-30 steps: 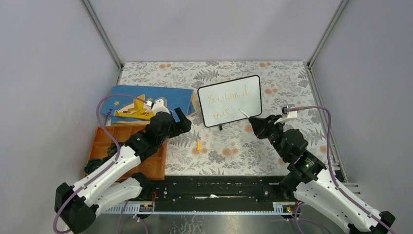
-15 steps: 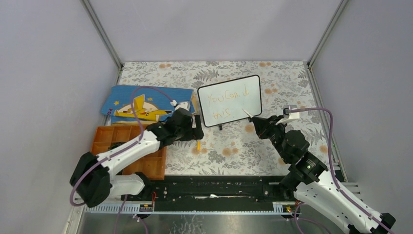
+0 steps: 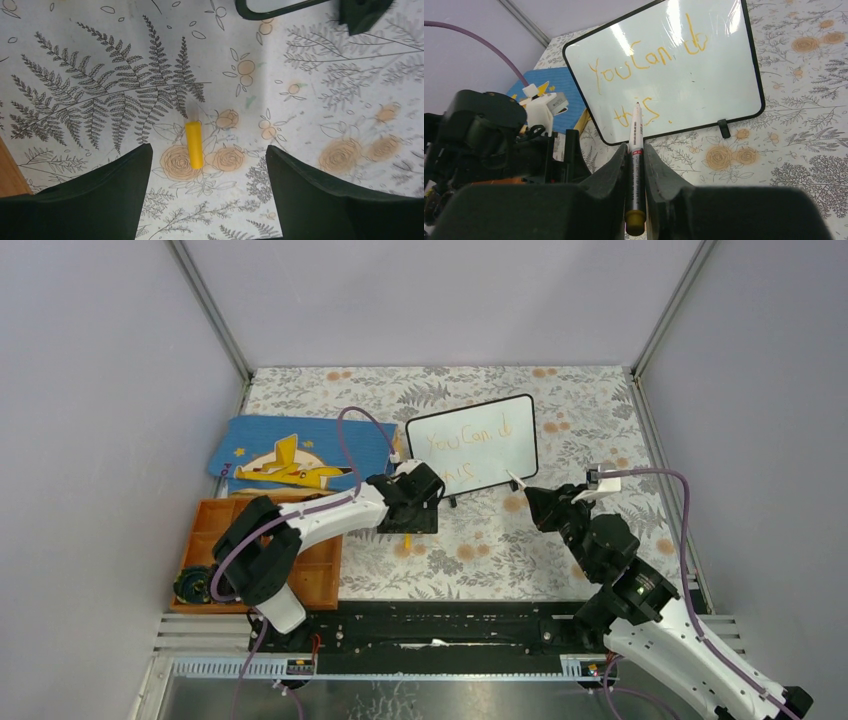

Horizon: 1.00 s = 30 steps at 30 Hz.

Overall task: Write a sentence on the whiteboard
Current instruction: Close the whiteboard marker at the center of the board.

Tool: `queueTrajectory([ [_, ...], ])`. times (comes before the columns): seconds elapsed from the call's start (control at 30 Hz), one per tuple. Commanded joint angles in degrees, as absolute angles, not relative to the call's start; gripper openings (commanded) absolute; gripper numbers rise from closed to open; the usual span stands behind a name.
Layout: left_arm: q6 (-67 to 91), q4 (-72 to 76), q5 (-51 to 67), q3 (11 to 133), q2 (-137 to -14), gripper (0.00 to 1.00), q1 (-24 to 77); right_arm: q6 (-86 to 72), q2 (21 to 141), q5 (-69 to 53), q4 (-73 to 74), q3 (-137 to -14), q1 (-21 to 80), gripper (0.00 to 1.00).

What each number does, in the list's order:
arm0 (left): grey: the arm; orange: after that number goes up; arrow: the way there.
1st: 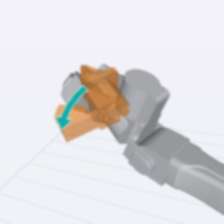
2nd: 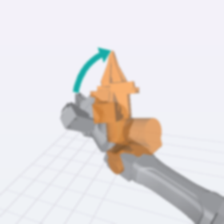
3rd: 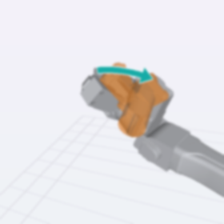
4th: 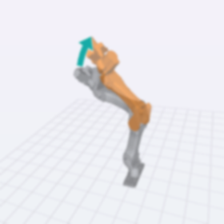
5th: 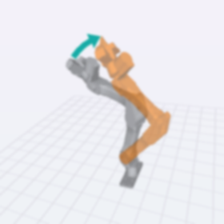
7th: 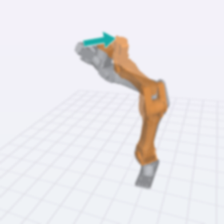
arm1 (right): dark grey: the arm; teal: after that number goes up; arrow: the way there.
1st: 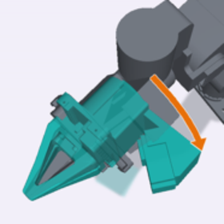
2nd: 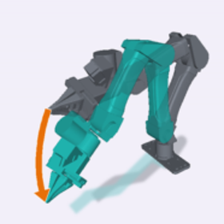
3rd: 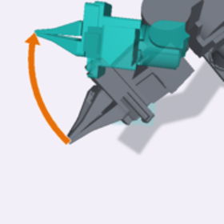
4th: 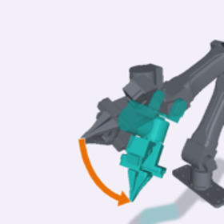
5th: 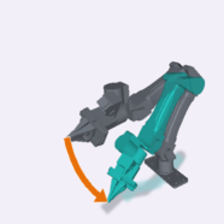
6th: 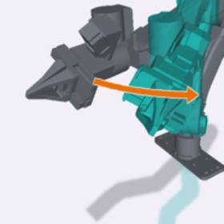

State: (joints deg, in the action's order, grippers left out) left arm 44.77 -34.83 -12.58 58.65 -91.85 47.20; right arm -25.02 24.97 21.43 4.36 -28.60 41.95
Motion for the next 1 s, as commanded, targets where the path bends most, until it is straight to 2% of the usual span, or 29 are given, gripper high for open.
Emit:
queueTrajectory([
  [0.0, 45.72, -38.95, -15.70, 61.54, -95.59, 0.88, 47.71, -23.91, 23.60, 23.45, 4.26, -28.95, 42.28, 0.00],
  [0.3, 44.23, -38.15, -14.74, 62.55, -99.86, 0.76, 47.70, -23.23, 23.33, 23.96, 4.07, -28.73, 42.28, 0.00],
  [0.67, 43.81, -37.55, -15.06, 62.38, -101.55, 0.73, 47.62, -23.02, 23.66, 23.98, 3.52, -28.51, 42.28, 0.00],
  [0.97, 44.69, -35.78, -13.15, 60.30, -101.22, 0.65, 47.17, -23.35, 23.40, 24.00, 4.04, -28.82, 42.28, 0.00],
])
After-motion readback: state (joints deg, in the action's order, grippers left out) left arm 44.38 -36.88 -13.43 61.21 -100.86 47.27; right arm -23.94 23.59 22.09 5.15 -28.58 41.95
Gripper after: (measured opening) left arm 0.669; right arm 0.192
